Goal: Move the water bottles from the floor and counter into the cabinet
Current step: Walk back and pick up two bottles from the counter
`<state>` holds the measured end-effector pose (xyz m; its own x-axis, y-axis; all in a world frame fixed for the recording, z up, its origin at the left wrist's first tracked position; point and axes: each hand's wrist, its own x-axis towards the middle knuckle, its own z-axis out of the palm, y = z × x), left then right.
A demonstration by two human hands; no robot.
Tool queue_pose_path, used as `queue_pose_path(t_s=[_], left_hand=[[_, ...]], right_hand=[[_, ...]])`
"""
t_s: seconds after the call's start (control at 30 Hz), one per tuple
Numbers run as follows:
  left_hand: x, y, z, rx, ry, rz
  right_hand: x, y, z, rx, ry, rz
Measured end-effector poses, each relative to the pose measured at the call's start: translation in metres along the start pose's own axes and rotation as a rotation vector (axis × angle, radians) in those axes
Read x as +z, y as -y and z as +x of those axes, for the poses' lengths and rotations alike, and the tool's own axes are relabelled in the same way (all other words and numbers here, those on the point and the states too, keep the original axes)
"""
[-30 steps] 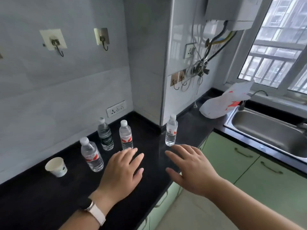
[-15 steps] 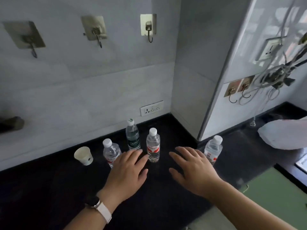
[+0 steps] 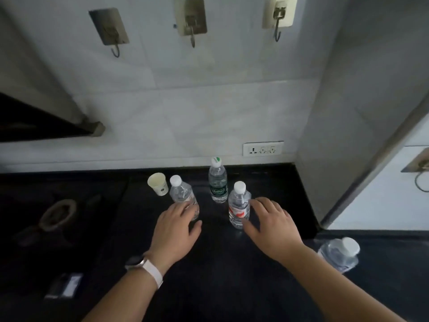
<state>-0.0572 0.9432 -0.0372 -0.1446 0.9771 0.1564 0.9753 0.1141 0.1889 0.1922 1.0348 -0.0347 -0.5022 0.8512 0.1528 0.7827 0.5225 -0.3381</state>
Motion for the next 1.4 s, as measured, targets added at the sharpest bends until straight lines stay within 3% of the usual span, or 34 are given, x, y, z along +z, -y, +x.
queue_pose_path(t_s=[0.47, 0.77, 1.4], left_hand=[[0.052, 0.04, 0.028, -0.721, 0.042, -0.715], [0.06, 0.071, 0.062, -0.593, 0.103, -0.939], [0.062, 0.086, 0.054, -0.514, 0.087, -0.936]], right_hand=[[0.044, 0.001, 0.042, 0.45, 0.155, 0.472], [0.07, 0.003, 0.06, 0.6, 0.168, 0.689], [0.073, 0.036, 0.04, 0.7, -0.039, 0.793]])
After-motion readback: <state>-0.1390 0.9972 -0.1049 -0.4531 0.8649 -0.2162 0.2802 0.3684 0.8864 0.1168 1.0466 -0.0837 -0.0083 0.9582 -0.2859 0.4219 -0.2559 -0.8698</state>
